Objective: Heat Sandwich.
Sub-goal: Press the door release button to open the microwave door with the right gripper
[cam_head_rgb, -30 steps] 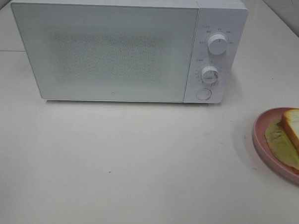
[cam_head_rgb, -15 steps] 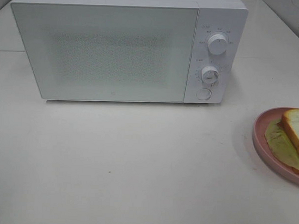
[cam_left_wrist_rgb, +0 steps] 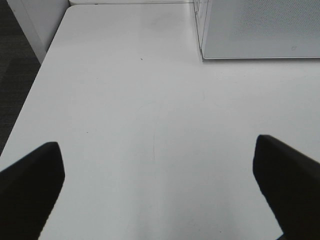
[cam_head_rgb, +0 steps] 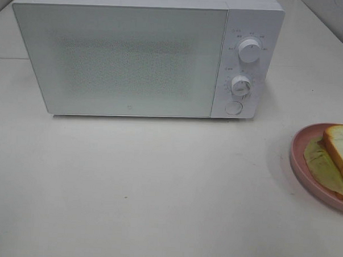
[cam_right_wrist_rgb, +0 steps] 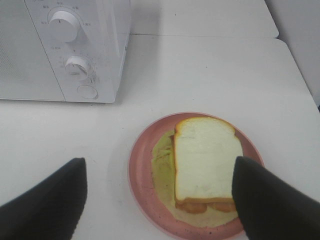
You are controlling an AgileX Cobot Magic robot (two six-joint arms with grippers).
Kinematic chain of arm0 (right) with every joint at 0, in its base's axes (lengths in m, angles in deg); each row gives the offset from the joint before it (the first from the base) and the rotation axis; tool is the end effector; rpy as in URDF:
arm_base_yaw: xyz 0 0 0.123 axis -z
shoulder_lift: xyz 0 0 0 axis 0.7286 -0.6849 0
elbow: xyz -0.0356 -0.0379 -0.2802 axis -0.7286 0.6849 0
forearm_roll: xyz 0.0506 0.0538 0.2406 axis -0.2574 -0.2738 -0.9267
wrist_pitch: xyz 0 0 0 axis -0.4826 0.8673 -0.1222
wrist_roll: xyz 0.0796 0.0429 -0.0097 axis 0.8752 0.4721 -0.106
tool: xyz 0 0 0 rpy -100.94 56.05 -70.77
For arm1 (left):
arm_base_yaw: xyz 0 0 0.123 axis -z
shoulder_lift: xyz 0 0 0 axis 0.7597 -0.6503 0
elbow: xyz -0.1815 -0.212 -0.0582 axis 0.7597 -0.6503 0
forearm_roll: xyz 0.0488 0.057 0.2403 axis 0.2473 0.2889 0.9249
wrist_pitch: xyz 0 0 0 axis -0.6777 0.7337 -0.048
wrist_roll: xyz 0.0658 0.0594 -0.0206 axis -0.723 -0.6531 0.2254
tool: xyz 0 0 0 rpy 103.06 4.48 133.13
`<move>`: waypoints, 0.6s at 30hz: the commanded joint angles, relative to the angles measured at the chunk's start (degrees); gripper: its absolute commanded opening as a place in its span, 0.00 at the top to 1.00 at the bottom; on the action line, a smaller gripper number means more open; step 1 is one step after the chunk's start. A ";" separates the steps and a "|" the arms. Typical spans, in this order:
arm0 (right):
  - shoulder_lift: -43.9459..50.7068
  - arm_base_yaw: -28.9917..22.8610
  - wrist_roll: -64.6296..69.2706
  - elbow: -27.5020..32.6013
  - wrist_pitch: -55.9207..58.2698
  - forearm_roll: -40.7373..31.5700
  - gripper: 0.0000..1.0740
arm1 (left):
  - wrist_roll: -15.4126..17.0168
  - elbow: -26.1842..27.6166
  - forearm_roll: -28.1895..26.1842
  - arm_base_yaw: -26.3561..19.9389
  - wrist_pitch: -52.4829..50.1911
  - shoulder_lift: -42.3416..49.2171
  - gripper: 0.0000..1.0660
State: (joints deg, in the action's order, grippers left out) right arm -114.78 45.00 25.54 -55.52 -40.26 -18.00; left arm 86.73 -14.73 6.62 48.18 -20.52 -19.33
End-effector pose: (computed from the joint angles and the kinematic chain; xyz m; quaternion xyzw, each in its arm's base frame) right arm 0.0935 0.0019 0.3069 -0.0229 0.8488 -0.0037 0.5283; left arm -0.0046 -0.0010 0.2765 0.0019 0.8514 0.0072 0.5244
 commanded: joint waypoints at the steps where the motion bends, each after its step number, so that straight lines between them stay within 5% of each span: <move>1: -3.15 0.17 0.46 -0.29 -3.84 -0.11 0.29 | 0.06 -0.11 -0.40 -0.17 -0.92 1.60 0.08; 18: -19.08 0.17 0.46 -0.29 -18.45 -0.34 0.29 | 0.06 -0.11 -0.40 -0.17 -0.92 1.60 0.08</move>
State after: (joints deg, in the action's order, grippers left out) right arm -133.92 45.00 25.60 -55.52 -57.27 -18.17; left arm 86.73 -14.73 6.62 48.18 -20.52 -19.33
